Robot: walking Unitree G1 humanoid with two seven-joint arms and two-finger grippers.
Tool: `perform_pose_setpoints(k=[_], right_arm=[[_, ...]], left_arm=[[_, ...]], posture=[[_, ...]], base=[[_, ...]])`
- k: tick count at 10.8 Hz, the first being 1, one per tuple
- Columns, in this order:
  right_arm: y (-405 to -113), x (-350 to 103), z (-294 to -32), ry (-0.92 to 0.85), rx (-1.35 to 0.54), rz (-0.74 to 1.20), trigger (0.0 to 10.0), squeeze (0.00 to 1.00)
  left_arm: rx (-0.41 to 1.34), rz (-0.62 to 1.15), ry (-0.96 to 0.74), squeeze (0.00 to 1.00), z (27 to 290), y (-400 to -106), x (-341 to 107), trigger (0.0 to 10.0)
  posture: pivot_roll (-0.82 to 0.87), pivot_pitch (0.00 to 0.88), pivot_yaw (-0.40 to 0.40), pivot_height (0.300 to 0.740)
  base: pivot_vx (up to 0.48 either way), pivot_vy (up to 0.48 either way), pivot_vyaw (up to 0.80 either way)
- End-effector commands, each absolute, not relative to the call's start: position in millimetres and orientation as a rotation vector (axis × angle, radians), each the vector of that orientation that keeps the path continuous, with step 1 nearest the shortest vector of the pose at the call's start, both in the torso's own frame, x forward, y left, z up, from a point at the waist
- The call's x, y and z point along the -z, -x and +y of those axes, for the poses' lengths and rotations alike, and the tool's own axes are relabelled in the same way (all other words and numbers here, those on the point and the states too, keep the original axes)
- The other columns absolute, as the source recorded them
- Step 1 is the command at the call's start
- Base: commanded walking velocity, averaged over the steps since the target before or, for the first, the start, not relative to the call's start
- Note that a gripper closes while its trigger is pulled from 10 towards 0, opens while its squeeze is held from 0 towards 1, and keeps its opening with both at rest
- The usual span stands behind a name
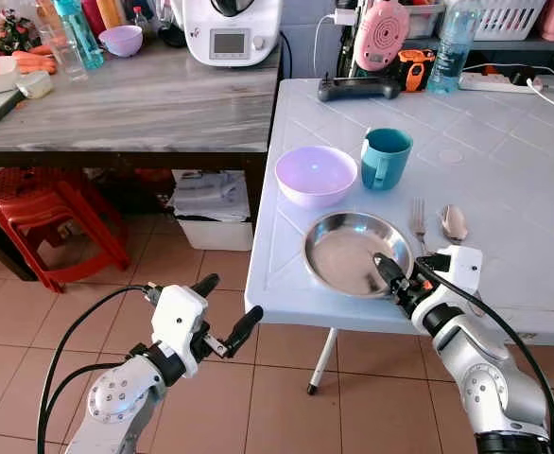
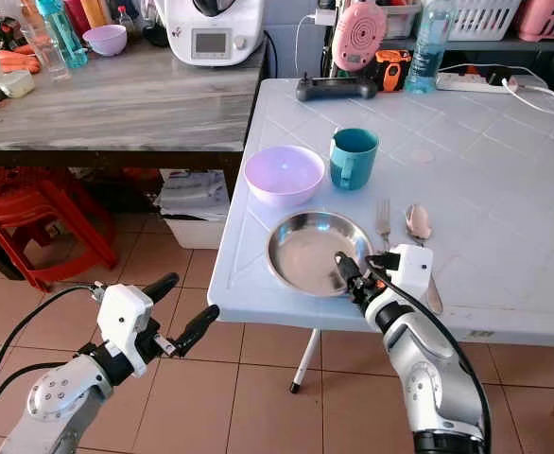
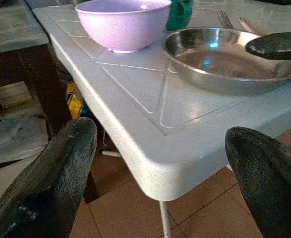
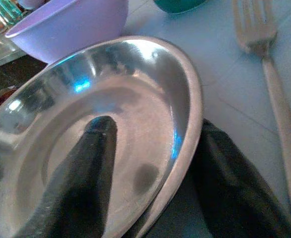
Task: Setting the table
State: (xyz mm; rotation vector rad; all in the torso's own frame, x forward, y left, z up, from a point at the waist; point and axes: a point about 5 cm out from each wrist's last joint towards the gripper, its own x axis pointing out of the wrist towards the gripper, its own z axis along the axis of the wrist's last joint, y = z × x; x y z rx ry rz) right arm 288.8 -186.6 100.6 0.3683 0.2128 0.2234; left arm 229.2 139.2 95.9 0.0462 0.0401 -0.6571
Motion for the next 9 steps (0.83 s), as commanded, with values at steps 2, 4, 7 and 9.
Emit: perform_pose_setpoints(k=[2,4,7,9], right_arm=[[-284.3,-87.6,-184.1,-0.397,-0.204,0.285,0.0,0.0],[-284.4,-86.7,-185.1,-0.4,-0.189,0.288,0.0,0.0],[-285.7,-85.8,-184.7,-0.408,-0.165,0.293,0.0,0.0],[-286.3,-83.9,-186.4,-0.415,-0.126,0.301,0.0,0.0]], left_arm=[[0.71,0.025,-0.026,0.0,137.3,-226.1,-100.6,10.0],[0.738,0.015,0.002,0.0,135.3,-225.6,-102.8,10.0],[0.738,-0.002,0.048,0.0,133.4,-227.9,-105.8,10.0],[0.743,-0.008,0.054,0.0,131.1,-228.7,-108.8,10.0]], posture=[[0.03,0.099,0.055,0.74],[0.03,0.096,0.056,0.74],[0.03,0.091,0.052,0.74],[0.03,0.088,0.05,0.74]], base=[[0.0,0.0,0.0],[0.0,0.0,0.0],[0.0,0.0,0.0],[0.0,0.0,0.0]])
